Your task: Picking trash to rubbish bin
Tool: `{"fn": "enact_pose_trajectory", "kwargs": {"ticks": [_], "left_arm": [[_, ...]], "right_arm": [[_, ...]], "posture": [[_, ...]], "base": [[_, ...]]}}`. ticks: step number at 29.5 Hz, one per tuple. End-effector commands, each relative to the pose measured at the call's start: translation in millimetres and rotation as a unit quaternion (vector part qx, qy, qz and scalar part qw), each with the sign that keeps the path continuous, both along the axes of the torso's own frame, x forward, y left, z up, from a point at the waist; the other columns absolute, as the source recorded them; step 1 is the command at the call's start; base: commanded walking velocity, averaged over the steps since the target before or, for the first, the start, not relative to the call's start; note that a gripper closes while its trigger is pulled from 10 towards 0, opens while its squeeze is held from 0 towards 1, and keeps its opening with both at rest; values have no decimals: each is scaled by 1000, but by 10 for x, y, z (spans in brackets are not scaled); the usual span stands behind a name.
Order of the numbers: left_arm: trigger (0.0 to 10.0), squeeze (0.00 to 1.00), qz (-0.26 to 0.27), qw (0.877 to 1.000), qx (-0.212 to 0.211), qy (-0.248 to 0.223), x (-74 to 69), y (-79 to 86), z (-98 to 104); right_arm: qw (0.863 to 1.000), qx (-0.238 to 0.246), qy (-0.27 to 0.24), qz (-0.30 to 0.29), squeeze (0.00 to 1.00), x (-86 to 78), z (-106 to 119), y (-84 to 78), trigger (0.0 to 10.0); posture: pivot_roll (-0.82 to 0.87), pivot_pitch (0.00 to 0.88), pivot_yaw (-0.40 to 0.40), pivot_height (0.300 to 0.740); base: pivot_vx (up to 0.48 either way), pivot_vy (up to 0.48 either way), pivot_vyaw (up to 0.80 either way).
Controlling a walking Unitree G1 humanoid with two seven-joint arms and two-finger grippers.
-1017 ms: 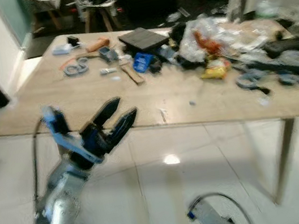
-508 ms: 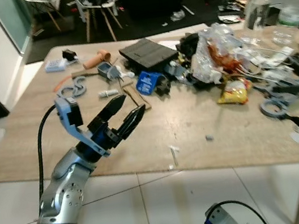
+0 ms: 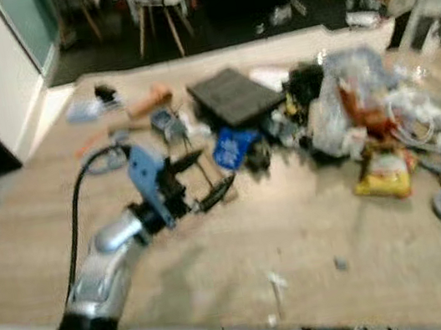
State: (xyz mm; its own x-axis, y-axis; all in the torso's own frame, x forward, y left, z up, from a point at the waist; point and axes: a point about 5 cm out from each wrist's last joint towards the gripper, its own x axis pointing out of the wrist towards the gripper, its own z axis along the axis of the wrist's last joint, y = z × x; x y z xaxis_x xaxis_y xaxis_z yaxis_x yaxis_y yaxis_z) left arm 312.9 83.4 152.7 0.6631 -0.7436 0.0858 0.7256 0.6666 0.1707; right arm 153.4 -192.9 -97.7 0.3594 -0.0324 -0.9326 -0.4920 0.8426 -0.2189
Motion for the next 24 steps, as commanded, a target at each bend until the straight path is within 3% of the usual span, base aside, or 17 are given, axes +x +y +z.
{"fn": "enact_pose_trajectory", "kwargs": {"ticks": [1, 6, 8, 12, 14, 16, 18, 19, 20, 23, 24], "left_arm": [[10000, 1000, 18, 999, 39, 6, 25, -4, -108], [10000, 1000, 58, 994, 90, -6, 105, -55, -214], [10000, 1000, 64, 993, 96, -11, 119, -67, -222], [10000, 1000, 129, 986, 98, -34, 222, -33, -176], [10000, 1000, 159, 982, 100, -23, 266, -15, -207], [10000, 1000, 166, 982, 84, 12, 276, -19, -272], [10000, 1000, 162, 982, 57, 79, 270, -55, -381], [10000, 1000, 162, 982, 57, 79, 270, -55, -381], [10000, 576, 154, 978, 33, 133, 250, -106, -474], [10000, 576, 149, 976, 20, 161, 230, -145, -519], [10000, 0, 165, 971, 21, 170, 228, -162, -561]], "right_arm": [[1000, 12, 19, 6, 0, -97, -47, 84, 10000], [1000, 12, 20, 6, 0, -96, -48, 97, 10000], [1000, 13, 19, 5, 0, -96, -48, 97, 10000], [1000, 12, 21, 2, 0, -108, -50, 78, 10000], [1000, 10, 23, 1, 0, -121, -53, 64, 10000], [1000, 9, 24, 1, 0, -130, -56, 66, 10000], [1000, 10, 25, 3, 0, -138, -62, 88, 10000], [1000, 10, 25, 3, 0, -138, -62, 88, 10000], [1000, 11, 27, 4, 0, -153, -70, 119, 10000], [1000, 12, 28, 6, 0, -166, -77, 139, 10000], [999, 12, 30, 5, 0, -184, -83, 140, 10000]], "posture": [[-5, 4, 50, 740], [-17, 6, 59, 740], [-17, 6, 59, 740], [-20, 9, 64, 740], [-21, 10, 65, 740], [-22, 17, 69, 740], [-23, 20, 72, 740], [-23, 20, 72, 740], [-23, 29, 74, 740], [-22, 30, 75, 740], [-24, 33, 76, 740]], "base": [[0, 0, 0], [0, 0, 0], [0, 0, 0], [0, 0, 0], [0, 0, 0], [0, 0, 0], [0, 0, 0], [0, 0, 0], [0, 0, 0], [0, 0, 0], [0, 0, 0]]}}
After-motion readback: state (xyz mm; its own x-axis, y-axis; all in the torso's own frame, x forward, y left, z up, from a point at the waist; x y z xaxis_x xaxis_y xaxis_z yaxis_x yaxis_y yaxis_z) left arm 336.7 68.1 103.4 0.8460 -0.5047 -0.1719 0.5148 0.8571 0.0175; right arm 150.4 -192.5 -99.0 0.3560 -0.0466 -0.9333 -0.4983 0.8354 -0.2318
